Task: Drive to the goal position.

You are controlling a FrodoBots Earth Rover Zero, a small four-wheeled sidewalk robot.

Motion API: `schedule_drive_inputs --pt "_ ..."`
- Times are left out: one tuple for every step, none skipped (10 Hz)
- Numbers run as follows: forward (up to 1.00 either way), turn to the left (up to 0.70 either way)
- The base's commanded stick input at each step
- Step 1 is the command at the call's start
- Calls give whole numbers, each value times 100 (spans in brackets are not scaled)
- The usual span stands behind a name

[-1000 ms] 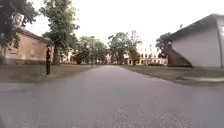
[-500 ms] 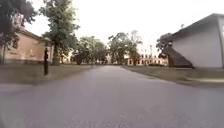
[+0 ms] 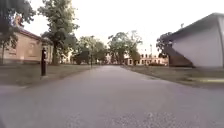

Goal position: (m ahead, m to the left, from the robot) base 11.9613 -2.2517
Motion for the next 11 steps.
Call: schedule_drive_inputs --pt "45 0" --pt "45 0" --pt "45 0" --pt "45 0" --pt "45 0" --pt "45 0" --pt "45 0" --pt "45 0" --pt "45 0" --pt "45 0" --pt "45 0"
